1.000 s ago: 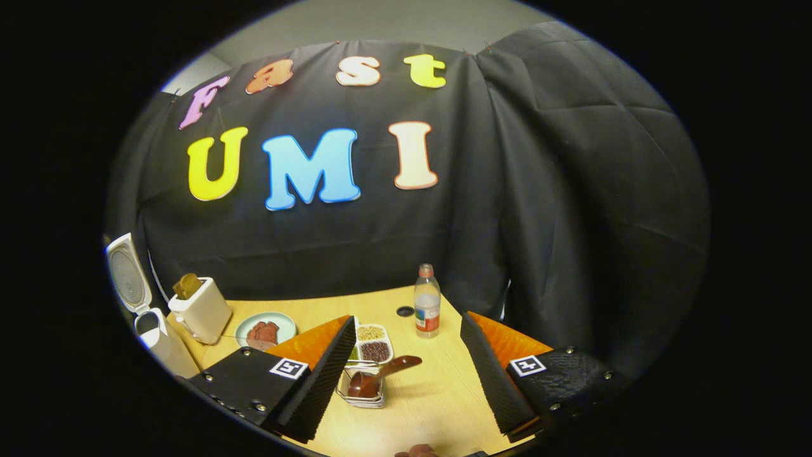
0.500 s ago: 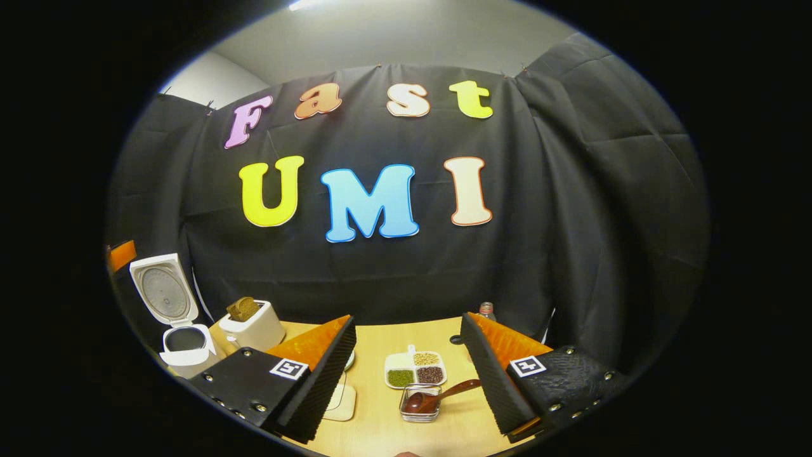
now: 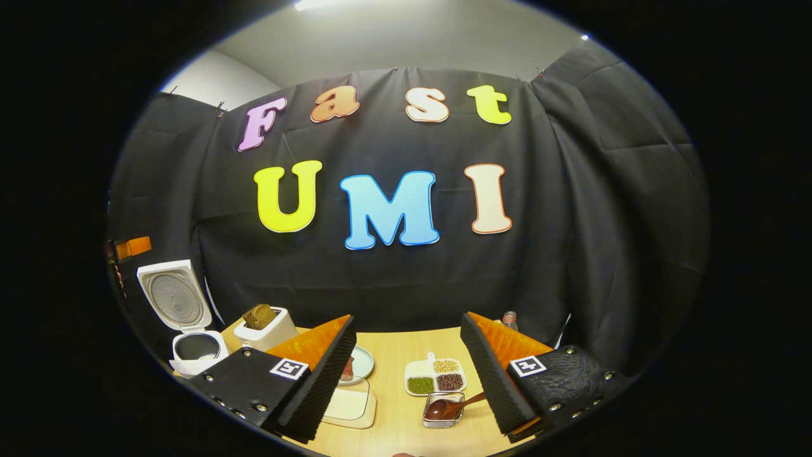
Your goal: Close the left gripper, press the button to open the rice cooker; take a wooden spoon from the chopstick holder with the right hand, scoop a spoonful of rice and pour it into the rice cooker, then put the wooden spoon back into the chopstick holder.
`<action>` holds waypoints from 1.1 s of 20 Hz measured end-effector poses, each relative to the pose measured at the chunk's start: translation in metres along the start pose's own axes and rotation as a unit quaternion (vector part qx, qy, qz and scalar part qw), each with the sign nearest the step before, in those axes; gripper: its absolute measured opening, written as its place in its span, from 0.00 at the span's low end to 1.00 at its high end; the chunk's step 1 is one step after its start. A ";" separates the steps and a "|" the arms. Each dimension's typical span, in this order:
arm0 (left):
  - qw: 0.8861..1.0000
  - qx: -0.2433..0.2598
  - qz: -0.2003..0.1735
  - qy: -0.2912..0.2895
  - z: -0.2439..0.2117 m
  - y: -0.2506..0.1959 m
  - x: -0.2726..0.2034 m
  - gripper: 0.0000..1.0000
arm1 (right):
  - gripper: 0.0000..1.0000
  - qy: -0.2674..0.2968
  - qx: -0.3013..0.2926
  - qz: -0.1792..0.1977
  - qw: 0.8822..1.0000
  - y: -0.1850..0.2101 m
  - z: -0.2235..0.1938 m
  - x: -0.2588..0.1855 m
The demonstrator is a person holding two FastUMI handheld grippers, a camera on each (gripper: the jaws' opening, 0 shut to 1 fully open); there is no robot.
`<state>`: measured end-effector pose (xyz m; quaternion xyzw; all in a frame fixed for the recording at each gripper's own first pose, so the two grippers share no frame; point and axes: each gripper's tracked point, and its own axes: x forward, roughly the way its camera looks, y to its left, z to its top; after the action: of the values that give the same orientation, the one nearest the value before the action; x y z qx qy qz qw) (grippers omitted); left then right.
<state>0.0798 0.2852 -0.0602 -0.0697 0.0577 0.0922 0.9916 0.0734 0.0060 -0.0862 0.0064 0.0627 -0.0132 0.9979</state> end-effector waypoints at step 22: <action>0.986 0.042 0.151 0.061 -0.034 0.163 0.156 0.97 | 1.00 0.030 0.001 -0.003 1.000 -0.018 -0.020 0.008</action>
<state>0.1973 0.4657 -0.1343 -0.0243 0.1315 0.2343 0.9629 0.0787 -0.0116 -0.1069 0.0079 0.0927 -0.0165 0.9955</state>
